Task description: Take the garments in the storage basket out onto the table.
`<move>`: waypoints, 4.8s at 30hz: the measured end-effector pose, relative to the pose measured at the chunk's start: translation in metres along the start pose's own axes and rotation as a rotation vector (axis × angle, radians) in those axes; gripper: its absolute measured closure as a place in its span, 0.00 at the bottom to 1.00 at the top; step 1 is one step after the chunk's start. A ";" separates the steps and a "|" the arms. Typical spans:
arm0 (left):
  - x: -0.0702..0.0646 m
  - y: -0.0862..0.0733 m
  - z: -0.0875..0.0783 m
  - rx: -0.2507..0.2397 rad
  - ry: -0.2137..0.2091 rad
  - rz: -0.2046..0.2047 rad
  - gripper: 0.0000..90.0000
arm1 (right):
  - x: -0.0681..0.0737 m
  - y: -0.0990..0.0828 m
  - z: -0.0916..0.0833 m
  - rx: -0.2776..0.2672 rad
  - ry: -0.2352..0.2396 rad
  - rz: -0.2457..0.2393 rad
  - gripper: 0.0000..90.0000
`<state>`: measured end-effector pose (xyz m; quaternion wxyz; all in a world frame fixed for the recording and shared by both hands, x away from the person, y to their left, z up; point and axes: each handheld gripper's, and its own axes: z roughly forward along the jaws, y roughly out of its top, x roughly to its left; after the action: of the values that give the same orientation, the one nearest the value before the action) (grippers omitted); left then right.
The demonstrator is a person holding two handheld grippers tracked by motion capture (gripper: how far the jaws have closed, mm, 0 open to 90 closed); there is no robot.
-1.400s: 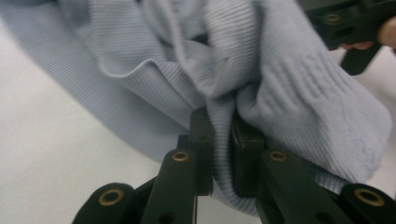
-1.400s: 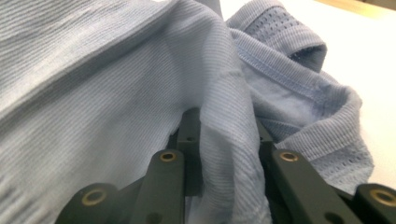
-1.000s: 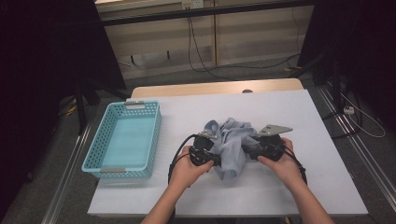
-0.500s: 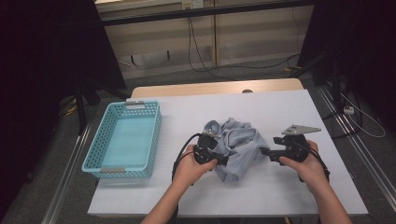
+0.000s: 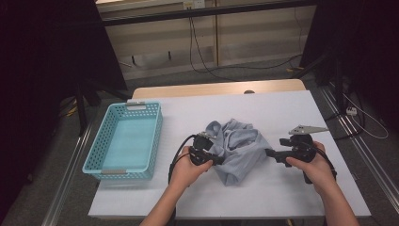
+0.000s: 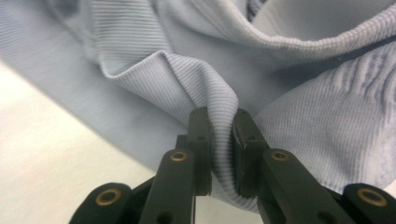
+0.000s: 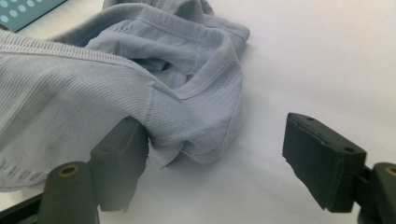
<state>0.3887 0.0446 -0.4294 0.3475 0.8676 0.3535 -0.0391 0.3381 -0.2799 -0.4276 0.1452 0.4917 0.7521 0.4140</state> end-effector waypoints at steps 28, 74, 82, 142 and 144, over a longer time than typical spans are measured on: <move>0.001 -0.005 0.001 0.008 -0.042 -0.008 0.89 | -0.017 -0.005 -0.004 -0.015 -0.096 0.037 0.29; 0.027 0.055 -0.002 -0.246 0.028 0.003 0.42 | 0.057 -0.016 0.021 0.051 0.117 -0.093 0.97; 0.026 0.080 0.017 -0.219 0.074 0.037 0.57 | 0.059 -0.016 0.022 0.049 0.108 -0.098 0.95; 0.024 0.068 -0.008 -0.215 0.041 -0.002 0.51 | 0.069 -0.002 0.025 -0.081 0.185 -0.042 0.95; 0.021 0.065 -0.006 -0.205 0.014 0.003 0.47 | 0.072 0.000 0.027 -0.085 0.191 -0.048 0.94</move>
<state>0.4453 0.0279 -0.3941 0.4320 0.8284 0.3565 0.0038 0.3204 -0.2050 -0.4307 0.1036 0.4251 0.7559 0.4870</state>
